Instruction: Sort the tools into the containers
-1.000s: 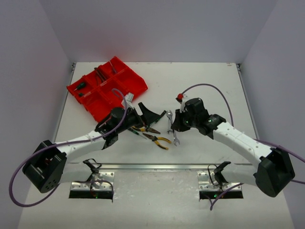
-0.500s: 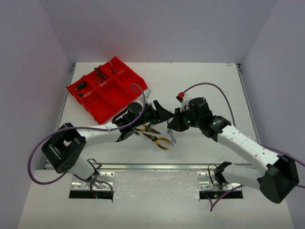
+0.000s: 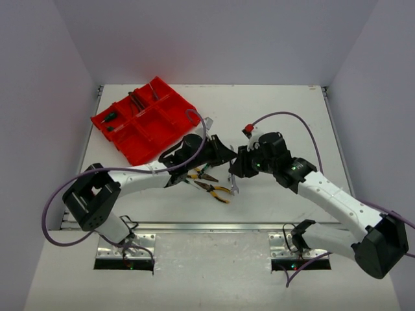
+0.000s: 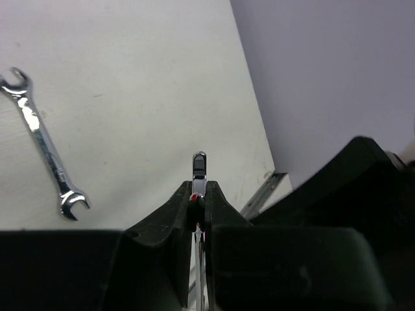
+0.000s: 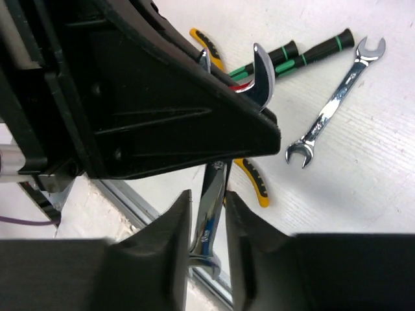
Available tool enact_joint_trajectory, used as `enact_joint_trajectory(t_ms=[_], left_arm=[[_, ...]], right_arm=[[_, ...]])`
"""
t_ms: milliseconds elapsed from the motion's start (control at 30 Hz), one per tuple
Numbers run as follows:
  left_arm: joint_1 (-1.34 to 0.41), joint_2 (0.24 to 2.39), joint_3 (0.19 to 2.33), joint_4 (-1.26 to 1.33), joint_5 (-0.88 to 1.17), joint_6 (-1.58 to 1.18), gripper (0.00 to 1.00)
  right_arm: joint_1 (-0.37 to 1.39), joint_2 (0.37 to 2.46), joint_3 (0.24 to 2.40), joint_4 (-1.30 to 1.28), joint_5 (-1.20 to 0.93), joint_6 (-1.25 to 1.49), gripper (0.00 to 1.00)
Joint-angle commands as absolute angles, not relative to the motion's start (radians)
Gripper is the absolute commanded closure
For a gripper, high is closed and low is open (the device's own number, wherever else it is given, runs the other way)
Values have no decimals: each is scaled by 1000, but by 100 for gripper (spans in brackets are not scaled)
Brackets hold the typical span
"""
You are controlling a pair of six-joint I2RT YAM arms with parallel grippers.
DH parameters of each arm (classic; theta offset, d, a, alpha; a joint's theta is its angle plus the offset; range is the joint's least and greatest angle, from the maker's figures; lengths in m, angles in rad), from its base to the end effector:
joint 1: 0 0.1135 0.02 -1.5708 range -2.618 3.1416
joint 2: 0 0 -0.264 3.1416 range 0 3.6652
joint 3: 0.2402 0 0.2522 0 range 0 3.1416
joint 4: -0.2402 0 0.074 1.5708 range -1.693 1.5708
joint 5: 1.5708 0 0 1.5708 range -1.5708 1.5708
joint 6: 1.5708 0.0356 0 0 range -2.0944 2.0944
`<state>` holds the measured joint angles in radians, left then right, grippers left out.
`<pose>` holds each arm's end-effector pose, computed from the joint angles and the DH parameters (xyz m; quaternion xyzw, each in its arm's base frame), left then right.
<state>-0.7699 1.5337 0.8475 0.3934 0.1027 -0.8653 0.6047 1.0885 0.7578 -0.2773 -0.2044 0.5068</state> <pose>0.2434 -0.2410 0.2369 -0.0076 0.8022 -0.4627 0.3773 0.1917 0.1413 0.2624 -0.0903 0.8784 0.3198 0.3436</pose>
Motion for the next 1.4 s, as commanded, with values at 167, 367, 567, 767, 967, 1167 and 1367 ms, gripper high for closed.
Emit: enact_joint_trajectory(t_ms=[167,367,567,767,967,1167,1367], left_arm=[[-503,1541,1196,-54,-334,-706,100],[-300,1747,1442,31,-352,-488,100],[-207,1980,1714,116,-167,-263,100],[-199,2129,1831,103,-169,-208,100],[-198,2184,1793,113,-186,-191,100],[-202,2148,1751,63,-222,-220,61],[-236,1943,1762,-60,-214,-285,6]], right_arm=[[609,895,757,-401,73,508,1],[609,801,687,-425,38,510,1],[609,779,650,-430,-20,504,1],[609,777,630,-414,-17,499,1],[609,806,625,-403,-10,503,1],[608,839,651,-409,8,523,1],[607,1040,748,-422,91,557,1]])
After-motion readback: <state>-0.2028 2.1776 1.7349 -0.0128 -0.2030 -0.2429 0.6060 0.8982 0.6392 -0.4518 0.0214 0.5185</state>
